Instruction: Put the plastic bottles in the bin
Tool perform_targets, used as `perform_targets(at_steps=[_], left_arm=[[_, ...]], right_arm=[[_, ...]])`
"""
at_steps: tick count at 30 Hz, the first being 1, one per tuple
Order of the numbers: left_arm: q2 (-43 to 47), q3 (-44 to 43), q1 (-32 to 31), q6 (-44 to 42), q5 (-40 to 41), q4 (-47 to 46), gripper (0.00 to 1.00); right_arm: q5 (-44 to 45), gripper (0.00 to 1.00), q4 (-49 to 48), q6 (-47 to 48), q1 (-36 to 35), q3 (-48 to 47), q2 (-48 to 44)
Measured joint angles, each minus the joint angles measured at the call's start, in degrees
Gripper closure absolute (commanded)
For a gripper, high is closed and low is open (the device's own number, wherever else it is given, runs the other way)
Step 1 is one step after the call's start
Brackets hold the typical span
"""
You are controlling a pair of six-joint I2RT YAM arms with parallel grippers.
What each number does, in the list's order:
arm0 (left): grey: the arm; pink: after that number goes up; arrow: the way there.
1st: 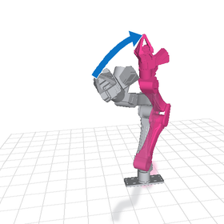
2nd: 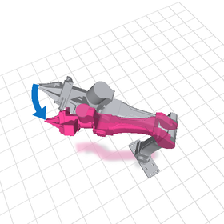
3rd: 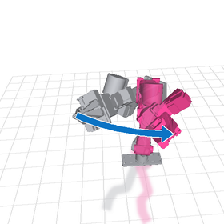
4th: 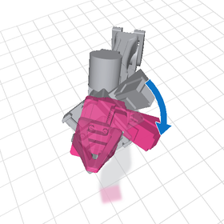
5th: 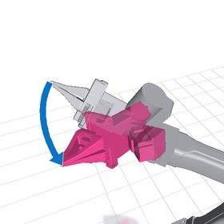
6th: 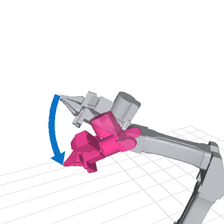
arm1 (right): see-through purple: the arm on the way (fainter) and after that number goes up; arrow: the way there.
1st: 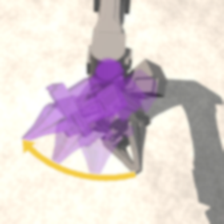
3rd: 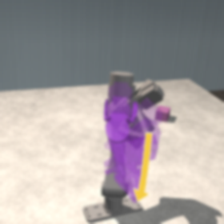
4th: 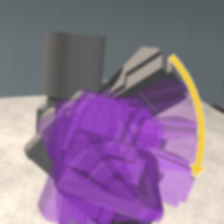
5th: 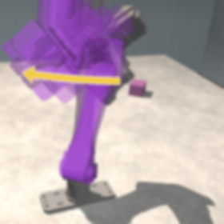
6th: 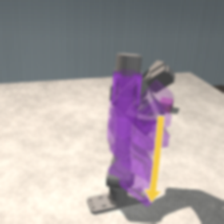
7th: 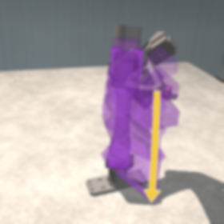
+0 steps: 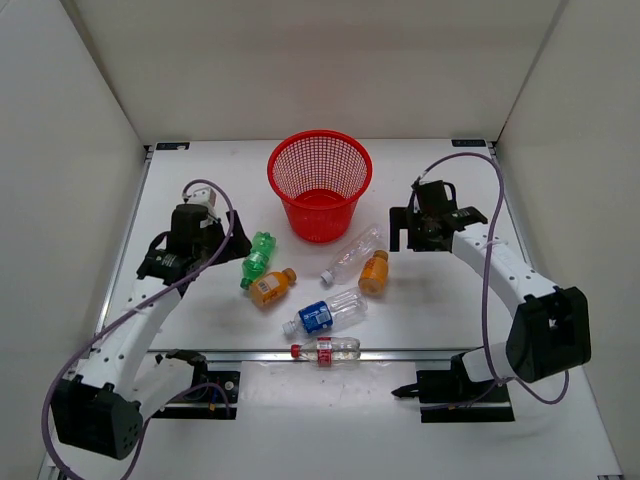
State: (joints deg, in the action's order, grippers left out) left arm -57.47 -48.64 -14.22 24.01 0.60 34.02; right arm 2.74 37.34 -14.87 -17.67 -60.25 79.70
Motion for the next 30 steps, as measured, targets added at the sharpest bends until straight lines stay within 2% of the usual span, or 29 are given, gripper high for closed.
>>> perform_targets(at_steps=[8, 13, 21, 30], left_arm=[[5.6, 0.0, 1.2, 0.2, 2.1, 5.7, 0.01], [7.5, 0.0, 1.1, 0.7, 1.8, 6.8, 0.01], [9.3, 0.0, 0.5, 0.9, 1.7, 9.4, 0.01], [9.6, 0.5, 0.3, 1.1, 1.8, 10.8, 0.01]], right_arm=[[0.3, 0.01, -1.4, 0.9, -1.3, 4.3, -7.4], [-3.0, 0.01, -5.4, -1.1, -3.9, 8.2, -10.1], [-2.4, 0.0, -13.5, -5.6, -11.0, 8.5, -3.3], [1.4, 0.05, -16.3, -9.9, -11.3, 10.2, 3.9]])
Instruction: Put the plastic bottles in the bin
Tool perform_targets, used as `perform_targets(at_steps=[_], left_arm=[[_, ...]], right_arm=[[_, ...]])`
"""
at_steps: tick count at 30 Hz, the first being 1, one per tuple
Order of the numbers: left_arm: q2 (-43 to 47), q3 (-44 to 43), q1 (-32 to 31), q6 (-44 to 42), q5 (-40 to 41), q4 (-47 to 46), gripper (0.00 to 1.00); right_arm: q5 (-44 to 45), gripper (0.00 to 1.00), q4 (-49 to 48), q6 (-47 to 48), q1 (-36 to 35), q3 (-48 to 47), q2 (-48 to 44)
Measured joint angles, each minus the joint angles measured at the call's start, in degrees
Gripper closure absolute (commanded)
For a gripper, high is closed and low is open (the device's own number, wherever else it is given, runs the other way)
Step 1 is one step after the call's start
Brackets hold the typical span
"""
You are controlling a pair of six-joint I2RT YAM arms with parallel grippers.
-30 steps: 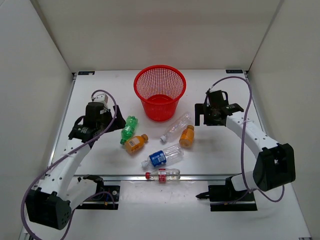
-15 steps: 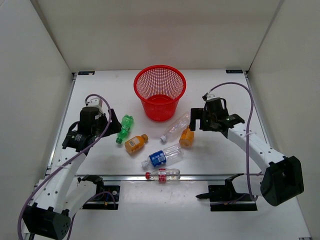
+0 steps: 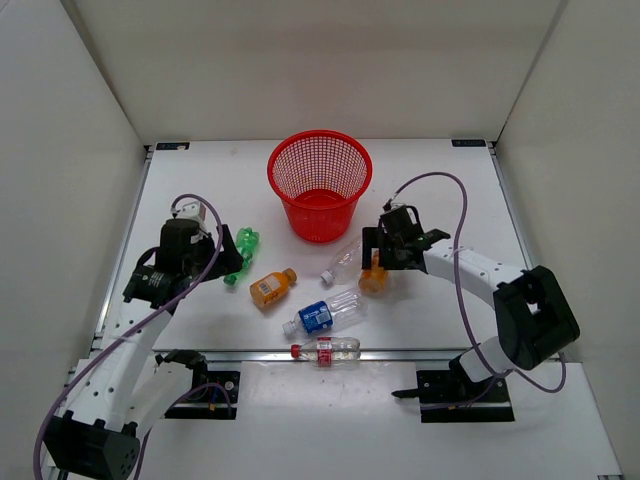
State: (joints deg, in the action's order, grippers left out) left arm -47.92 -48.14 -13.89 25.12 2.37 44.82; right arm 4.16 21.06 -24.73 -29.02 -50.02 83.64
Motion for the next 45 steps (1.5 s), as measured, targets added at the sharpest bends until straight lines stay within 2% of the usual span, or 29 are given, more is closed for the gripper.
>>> perform_targets(at_steps=[5, 6, 10, 12, 15, 19, 22, 26, 29, 32, 33, 34, 36, 37, 38, 42, 44, 45], left_arm=[[-0.1, 1.3, 0.6, 0.0, 0.0, 0.1, 0.02], [-0.2, 1.6, 0.7, 0.0, 0.0, 0.2, 0.01], [-1.8, 1.7, 1.0, -0.1, 0.0, 0.2, 0.01], [-2.7, 1.7, 1.0, -0.2, 0.0, 0.0, 0.01], [-3.6, 1.6, 1.3, -0.3, 0.0, -0.4, 0.02], [-5.2, 1.0, 1.6, -0.7, 0.0, -1.2, 0.02], [-7.2, 0.0, 2.2, -1.1, 0.0, -2.2, 0.02], [-9.2, 0.0, 3.6, -1.6, -0.2, -3.8, 0.01], [-10.1, 0.0, 4.0, -1.8, -0.3, -4.7, 0.02], [-10.4, 0.0, 4.1, -2.0, -0.6, -5.3, 0.01], [-10.5, 0.0, 4.2, -2.0, -0.8, -5.7, 0.02], [-10.7, 0.0, 4.2, -2.0, -0.9, -6.2, 0.01], [-11.5, 0.0, 4.3, -2.0, -1.1, -7.0, 0.02], [-12.1, 0.0, 4.4, -2.0, -1.3, -7.4, 0.01], [-12.8, 0.0, 4.5, -2.0, -1.4, -7.8, 0.01], [-17.8, 0.0, 4.5, -2.1, -2.1, -9.5, 0.01], [-20.9, 0.0, 4.5, -2.1, -3.3, -11.0, 0.01], [-22.4, 0.0, 4.5, -1.9, -4.0, -11.9, 0.01]], right_arm=[[1.0, 0.18, -0.1, -3.0, -1.0, 0.2, 2.5], [1.0, 0.28, -0.2, -3.7, -1.0, 0.4, 3.0], [2.1, 0.51, 0.3, -6.8, -0.9, 1.1, 4.0], [3.4, 0.67, 0.6, -7.6, -0.6, 1.2, 3.7], [5.0, 0.82, 2.7, -8.0, 1.2, 1.2, 1.7], [7.4, 0.89, 5.6, -6.1, 7.1, 0.9, -5.6], [7.6, 0.91, 7.1, -1.4, 11.6, -2.6, -10.4], [5.9, 0.89, 6.2, 6.3, 11.3, -17.0, -9.6], [4.2, 0.86, 0.1, 12.4, 5.5, -29.6, -5.1], [1.4, 0.75, -5.3, 17.6, -1.4, -38.3, 0.4], [0.7, 0.75, -6.1, 19.1, -3.0, -40.6, 2.5], [-0.5, 0.7, -7.0, 20.6, -4.8, -43.0, 5.2], [-2.2, 0.53, -7.4, 22.3, -6.6, -46.1, 9.7], [-3.3, 0.49, -7.3, 22.9, -7.0, -47.2, 12.0], [-4.3, 0.38, -7.1, 23.3, -7.0, -47.8, 14.1], [-6.8, 0.09, -4.3, 24.5, -6.1, -48.2, 19.5], [-7.6, 0.01, -2.0, 25.4, -5.5, -48.9, 20.3], [-8.0, 0.01, -1.0, 25.9, -5.2, -49.7, 20.4]])
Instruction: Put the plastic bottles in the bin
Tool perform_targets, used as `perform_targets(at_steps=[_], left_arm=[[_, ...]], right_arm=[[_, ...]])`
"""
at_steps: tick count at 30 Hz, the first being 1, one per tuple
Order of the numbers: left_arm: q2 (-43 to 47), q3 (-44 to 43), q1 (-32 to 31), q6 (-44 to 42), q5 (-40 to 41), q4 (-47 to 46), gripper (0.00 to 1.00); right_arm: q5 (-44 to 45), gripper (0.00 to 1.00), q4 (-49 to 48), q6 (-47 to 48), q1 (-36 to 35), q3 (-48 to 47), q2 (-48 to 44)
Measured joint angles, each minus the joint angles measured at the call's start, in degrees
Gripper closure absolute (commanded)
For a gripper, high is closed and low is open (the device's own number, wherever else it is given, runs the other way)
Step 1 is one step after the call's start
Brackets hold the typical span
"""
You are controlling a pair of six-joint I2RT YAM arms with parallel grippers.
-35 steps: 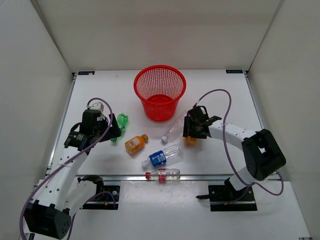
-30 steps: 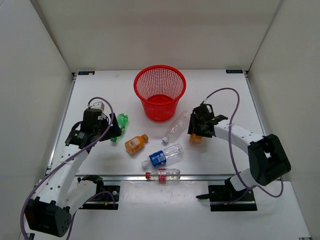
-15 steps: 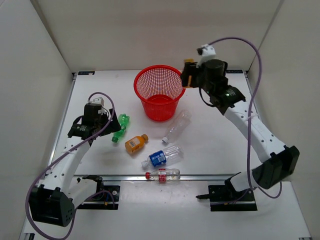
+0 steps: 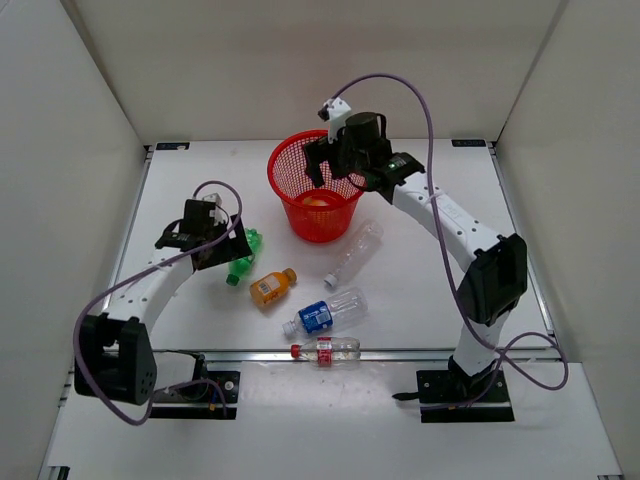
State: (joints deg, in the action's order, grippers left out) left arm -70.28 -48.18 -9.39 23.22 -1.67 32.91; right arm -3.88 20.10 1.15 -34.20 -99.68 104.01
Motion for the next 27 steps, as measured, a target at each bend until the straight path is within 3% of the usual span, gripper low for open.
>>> perform_targets(at_steps=[6, 12, 15, 17, 19, 23, 27], left_arm=[[-8.8, -1.0, -1.0, -0.1, -1.0, -3.9, 0.01], [-17.0, -3.3, -1.4, -1.2, -0.4, -8.0, 0.02], [-20.5, -4.6, -2.1, -2.2, 1.5, -8.6, 0.12], [-23.2, -6.3, -3.1, -2.9, 2.6, -8.8, 0.28], [-25.4, -8.3, -4.6, -3.5, 3.9, -9.0, 0.36], [-26.9, -11.4, -7.0, -4.2, 6.6, -8.2, 0.44], [-24.6, -13.7, -7.1, -4.3, 9.2, -4.8, 0.44]], right_arm=[[-2.6, 0.0, 1.2, 0.6, 3.0, -2.1, -5.5], [-4.9, 0.01, -0.2, -2.7, 9.7, 14.3, -23.6], [-6.6, 0.01, 0.2, -6.0, 16.6, 23.8, -31.3], [-6.7, 0.01, 1.1, -7.8, 21.1, 29.0, -34.5], [-6.8, 0.01, 2.5, -9.8, 25.1, 33.7, -37.0], [-8.2, 0.01, 5.9, -12.2, 31.5, 40.0, -40.5], [-7.8, 0.01, 7.7, -13.4, 34.2, 44.6, -44.9]])
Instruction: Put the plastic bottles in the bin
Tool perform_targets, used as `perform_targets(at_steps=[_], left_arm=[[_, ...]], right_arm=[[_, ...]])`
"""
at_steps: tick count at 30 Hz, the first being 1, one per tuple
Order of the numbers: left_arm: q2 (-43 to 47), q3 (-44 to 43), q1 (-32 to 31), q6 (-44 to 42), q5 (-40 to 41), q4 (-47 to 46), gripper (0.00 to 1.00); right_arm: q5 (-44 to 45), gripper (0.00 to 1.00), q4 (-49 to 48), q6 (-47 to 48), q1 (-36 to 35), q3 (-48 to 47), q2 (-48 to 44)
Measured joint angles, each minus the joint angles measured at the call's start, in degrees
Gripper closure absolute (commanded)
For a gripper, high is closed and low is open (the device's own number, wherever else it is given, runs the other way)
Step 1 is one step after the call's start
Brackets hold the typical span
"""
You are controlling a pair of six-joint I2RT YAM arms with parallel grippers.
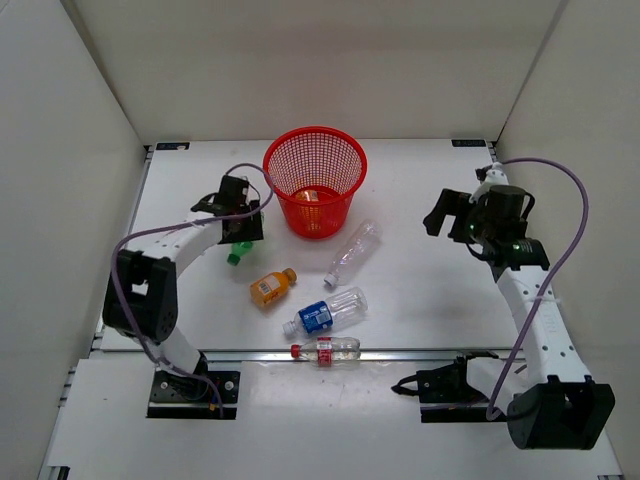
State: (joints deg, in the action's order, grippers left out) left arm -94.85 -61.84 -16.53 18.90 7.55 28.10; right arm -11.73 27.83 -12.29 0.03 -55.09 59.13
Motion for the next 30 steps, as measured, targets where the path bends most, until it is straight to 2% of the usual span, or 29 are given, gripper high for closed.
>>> perform_targets(at_steps=[4, 9, 13, 17, 19, 22, 23, 24, 25, 30], left_arm=[[8.0, -4.7, 1.2, -0.4, 3.8, 2.8, 0.48], [14.5, -21.1, -1.1, -2.0, 5.6, -1.7, 0.44], [9.7, -34.8, -6.7, -2.8, 3.6, -9.8, 0.4], [-0.4, -43.4, -10.6, -3.0, 0.7, -14.3, 0.36], [-6.7, -46.8, -11.6, -3.0, -0.2, -14.6, 0.26], [-13.8, -48.3, -12.3, -3.0, -2.0, -13.4, 0.23], [-15.6, -48.2, -12.6, -3.1, -2.3, -12.0, 0.18], [-16.7, -48.2, -12.9, -3.4, -2.4, -11.0, 0.05], [-17.5, -47.9, -13.2, -3.9, -2.4, -9.9, 0.02], [-13.5, -45.0, -15.0, -5.4, -2.6, -7.7, 0.01]], right_arm=[[0.1, 0.01, 0.7, -0.8, 0.0, 3.0, -2.7], [0.4, 0.0, 0.2, -2.8, -1.5, 6.6, -3.2], [0.6, 0.01, -1.0, -4.4, -6.4, 8.9, -1.4], [1.4, 0.01, -2.7, -6.0, -10.9, 9.4, 2.4], [1.8, 0.01, -3.6, -6.9, -12.4, 9.5, 4.2], [3.0, 0.01, -5.3, -8.2, -14.0, 9.5, 6.7], [3.4, 0.0, -5.9, -8.7, -14.3, 9.5, 7.6], [3.9, 0.01, -6.4, -9.2, -14.7, 9.4, 8.4], [4.6, 0.01, -6.8, -9.7, -15.1, 9.2, 9.7], [8.0, 0.01, -9.3, -13.2, -19.5, 5.7, 17.7]])
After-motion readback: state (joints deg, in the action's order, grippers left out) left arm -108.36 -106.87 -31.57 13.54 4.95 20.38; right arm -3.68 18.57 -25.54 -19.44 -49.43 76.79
